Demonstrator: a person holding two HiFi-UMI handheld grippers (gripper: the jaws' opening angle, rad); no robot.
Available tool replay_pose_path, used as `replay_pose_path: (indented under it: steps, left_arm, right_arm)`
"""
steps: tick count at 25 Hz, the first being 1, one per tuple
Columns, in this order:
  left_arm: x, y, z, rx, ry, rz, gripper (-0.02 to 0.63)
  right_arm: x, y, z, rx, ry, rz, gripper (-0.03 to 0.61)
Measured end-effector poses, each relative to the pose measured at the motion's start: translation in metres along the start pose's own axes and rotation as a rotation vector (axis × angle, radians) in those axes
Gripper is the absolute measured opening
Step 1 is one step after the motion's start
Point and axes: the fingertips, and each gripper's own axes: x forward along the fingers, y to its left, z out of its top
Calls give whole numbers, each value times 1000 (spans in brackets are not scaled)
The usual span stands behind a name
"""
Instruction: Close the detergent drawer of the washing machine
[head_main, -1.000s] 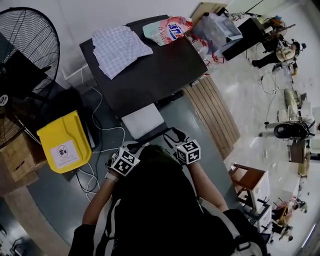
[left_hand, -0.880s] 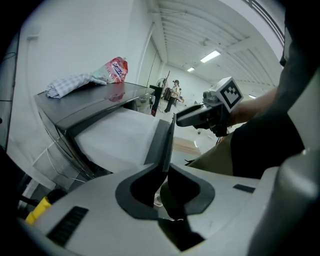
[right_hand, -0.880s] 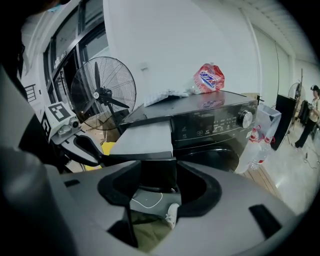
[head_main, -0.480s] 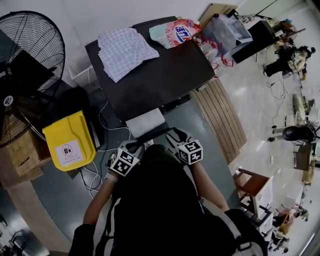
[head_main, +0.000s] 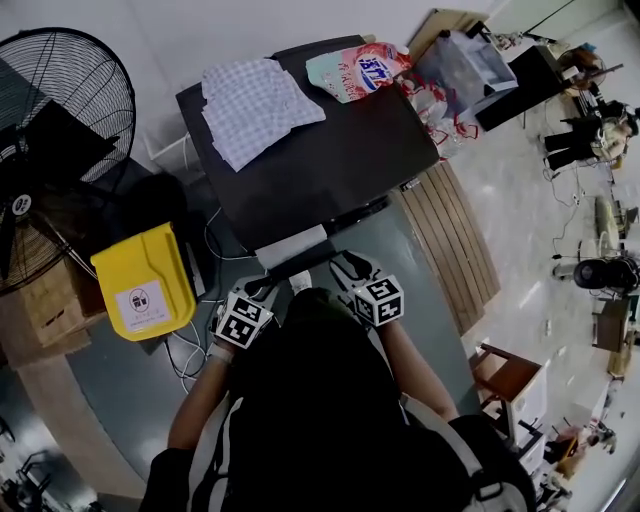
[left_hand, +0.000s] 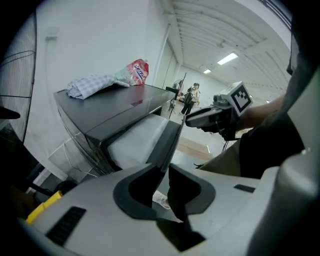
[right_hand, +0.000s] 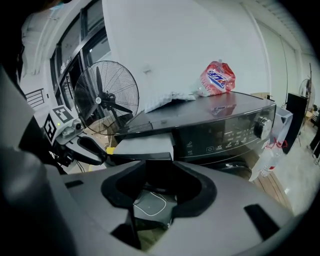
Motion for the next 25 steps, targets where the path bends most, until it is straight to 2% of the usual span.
replay_pose_path:
  steps: [16, 25]
  left_arm:
    - [-2, 45, 17, -94, -38, 100, 83]
    - [-4, 59, 18, -153, -52, 168, 97]
  right_arm:
    - [35, -5, 29, -56, 13, 38, 161]
    - [45, -4, 39, -38, 15, 18, 160]
